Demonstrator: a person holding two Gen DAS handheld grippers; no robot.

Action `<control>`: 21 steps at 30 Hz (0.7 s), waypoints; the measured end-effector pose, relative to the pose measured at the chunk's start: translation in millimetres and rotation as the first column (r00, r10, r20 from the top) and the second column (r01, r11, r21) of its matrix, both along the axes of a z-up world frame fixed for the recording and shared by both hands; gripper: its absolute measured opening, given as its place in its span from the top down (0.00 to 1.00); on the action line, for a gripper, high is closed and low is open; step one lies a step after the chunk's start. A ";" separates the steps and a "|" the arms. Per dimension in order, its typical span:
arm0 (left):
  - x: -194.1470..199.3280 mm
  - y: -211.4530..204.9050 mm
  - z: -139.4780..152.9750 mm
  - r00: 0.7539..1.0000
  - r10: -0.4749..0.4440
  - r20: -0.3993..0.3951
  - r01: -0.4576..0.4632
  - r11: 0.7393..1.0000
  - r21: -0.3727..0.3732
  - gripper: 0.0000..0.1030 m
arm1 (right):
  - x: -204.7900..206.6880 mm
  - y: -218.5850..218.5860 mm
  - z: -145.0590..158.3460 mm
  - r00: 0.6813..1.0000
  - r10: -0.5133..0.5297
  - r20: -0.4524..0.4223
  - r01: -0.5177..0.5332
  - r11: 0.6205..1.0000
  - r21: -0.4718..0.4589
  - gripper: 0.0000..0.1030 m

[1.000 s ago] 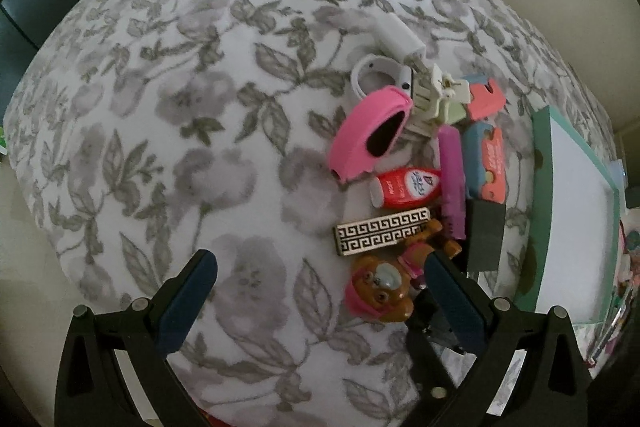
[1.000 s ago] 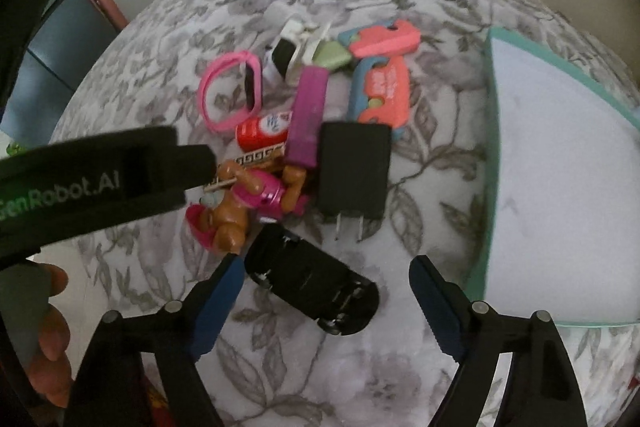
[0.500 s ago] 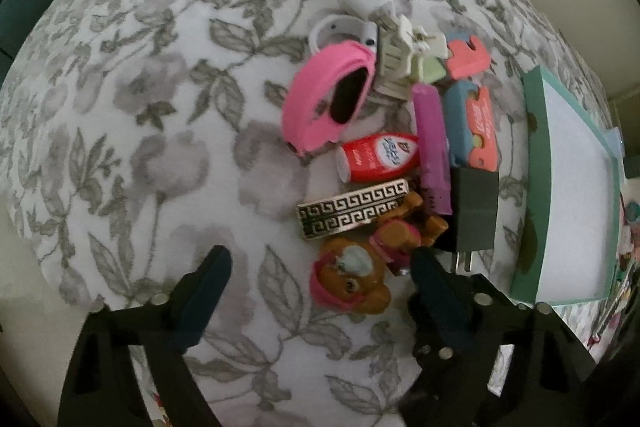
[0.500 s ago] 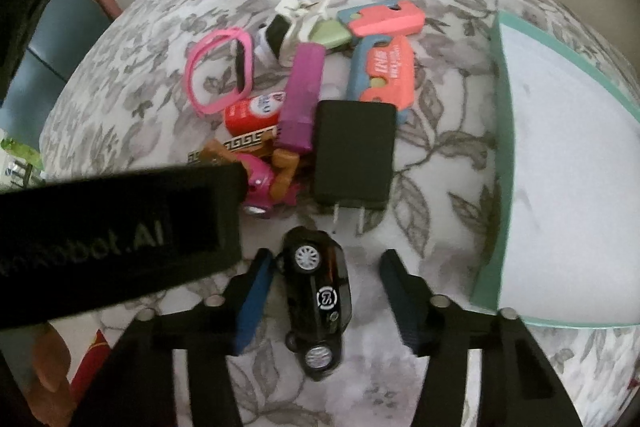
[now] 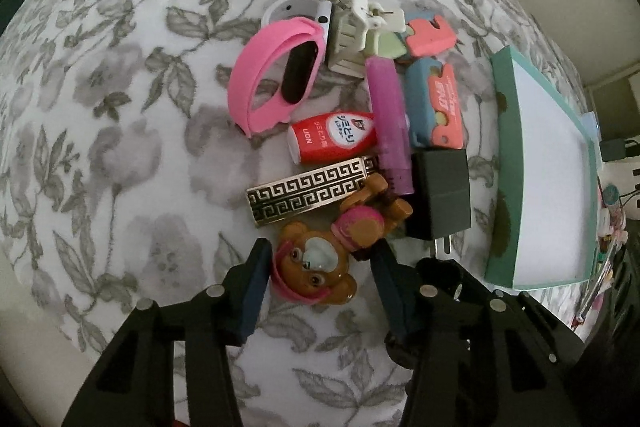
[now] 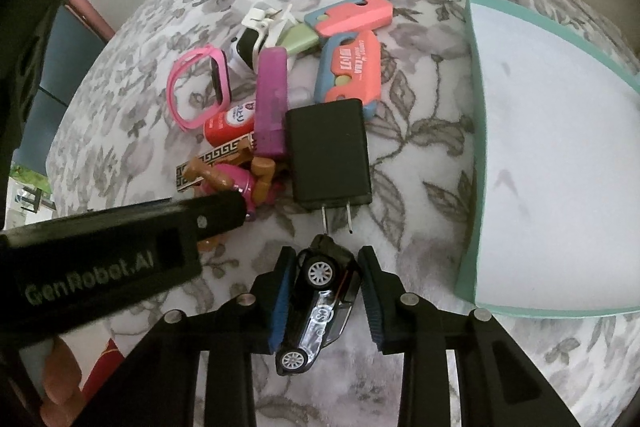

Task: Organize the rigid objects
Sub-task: 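Grasp the pink-haired toy dog with the left tool while the right tool holds the car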

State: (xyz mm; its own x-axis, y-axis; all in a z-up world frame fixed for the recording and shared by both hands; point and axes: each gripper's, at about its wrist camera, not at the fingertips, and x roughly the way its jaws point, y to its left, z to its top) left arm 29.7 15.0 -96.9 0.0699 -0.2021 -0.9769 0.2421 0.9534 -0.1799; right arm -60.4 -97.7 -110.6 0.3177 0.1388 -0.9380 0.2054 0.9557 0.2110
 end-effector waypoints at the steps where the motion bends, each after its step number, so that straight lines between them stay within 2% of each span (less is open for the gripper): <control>1: -0.9 -2.6 -2.0 1.000 -0.002 0.000 0.002 1.000 0.000 0.49 | 0.8 -1.5 0.1 1.000 -0.002 0.000 0.002 1.000 0.005 0.67; 7: -12.6 -11.8 -5.2 1.000 -0.024 -0.004 0.025 1.000 0.008 0.50 | -0.5 -8.9 -0.8 1.000 -0.020 -0.007 0.020 1.000 0.017 0.67; 12: -20.3 -25.1 -23.7 0.998 -0.043 -0.045 0.044 0.999 0.010 0.50 | -5.6 -6.6 0.1 1.000 -0.008 -0.017 0.008 1.000 0.009 0.67; 21: -27.7 -38.6 -32.8 0.998 -0.061 -0.032 0.062 0.998 0.031 0.51 | -11.8 2.3 1.5 0.999 0.008 -0.040 -0.009 1.000 -0.010 0.66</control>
